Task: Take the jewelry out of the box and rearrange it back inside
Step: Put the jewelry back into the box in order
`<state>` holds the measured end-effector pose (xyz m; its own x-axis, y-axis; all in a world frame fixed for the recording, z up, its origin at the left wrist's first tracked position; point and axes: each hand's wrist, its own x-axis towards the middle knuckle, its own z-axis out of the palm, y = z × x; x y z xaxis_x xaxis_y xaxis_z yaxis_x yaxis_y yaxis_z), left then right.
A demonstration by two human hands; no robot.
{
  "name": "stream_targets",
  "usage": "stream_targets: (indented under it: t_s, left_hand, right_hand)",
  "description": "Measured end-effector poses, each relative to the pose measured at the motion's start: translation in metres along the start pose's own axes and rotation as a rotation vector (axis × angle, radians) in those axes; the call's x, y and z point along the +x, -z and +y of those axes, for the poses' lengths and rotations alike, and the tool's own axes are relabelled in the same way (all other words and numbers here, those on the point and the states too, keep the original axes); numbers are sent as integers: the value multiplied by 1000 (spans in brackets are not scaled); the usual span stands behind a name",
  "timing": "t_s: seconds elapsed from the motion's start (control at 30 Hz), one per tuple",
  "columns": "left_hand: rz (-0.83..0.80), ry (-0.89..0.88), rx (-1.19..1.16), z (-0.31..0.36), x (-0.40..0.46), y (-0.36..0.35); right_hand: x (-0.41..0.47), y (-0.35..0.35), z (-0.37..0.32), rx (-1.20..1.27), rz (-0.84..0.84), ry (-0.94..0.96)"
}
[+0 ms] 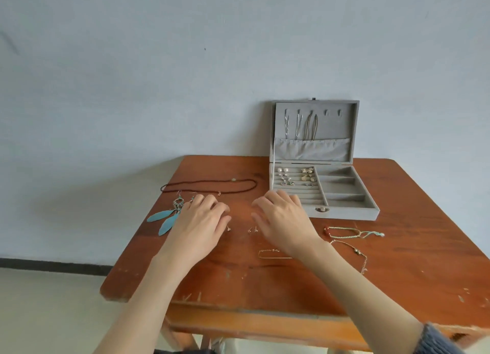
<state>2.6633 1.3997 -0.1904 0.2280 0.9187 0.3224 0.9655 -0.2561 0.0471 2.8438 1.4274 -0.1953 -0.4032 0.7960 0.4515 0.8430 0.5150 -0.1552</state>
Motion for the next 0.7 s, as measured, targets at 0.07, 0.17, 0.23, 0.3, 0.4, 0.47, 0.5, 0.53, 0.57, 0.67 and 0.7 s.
stream_targets:
  t_s: [0.07,0.17,0.23,0.3,0.4,0.47,0.5,0.53,0.57,0.67,0.7]
  left_hand:
    - [-25,27,-4,-8,-8,3]
    - [-46,49,3,-12,-14,6]
    - [-50,51,0,-13,-14,8]
    - [-61,51,-14,-13,-13,8]
    - [-70,43,-16,-11,-13,6]
    - [-63,42,-18,-8,-12,5]
    - [-61,44,-20,-6,-12,5]
    - [-62,45,-22,-6,-12,4]
    - [-63,45,-22,-5,-12,4]
    - [-58,56,-34,-5,-12,1]
    - [-53,64,-43,-6,-12,1]
  right_hand:
    - [0,-4,-10,5,-35,36]
    - [1,-9,-17,-9,-139,87]
    - [2,-12,-18,-2,-175,93]
    - [5,-14,-23,47,-188,73]
    - [11,-16,-33,97,-240,48]
    - [12,-18,-37,95,-260,44]
    - [13,-18,-38,95,-263,36]
    - [13,-18,-39,98,-262,30]
    - [14,-19,-38,104,-254,30]
    - [13,-19,-40,87,-229,40]
    - [14,-21,-41,77,-213,52]
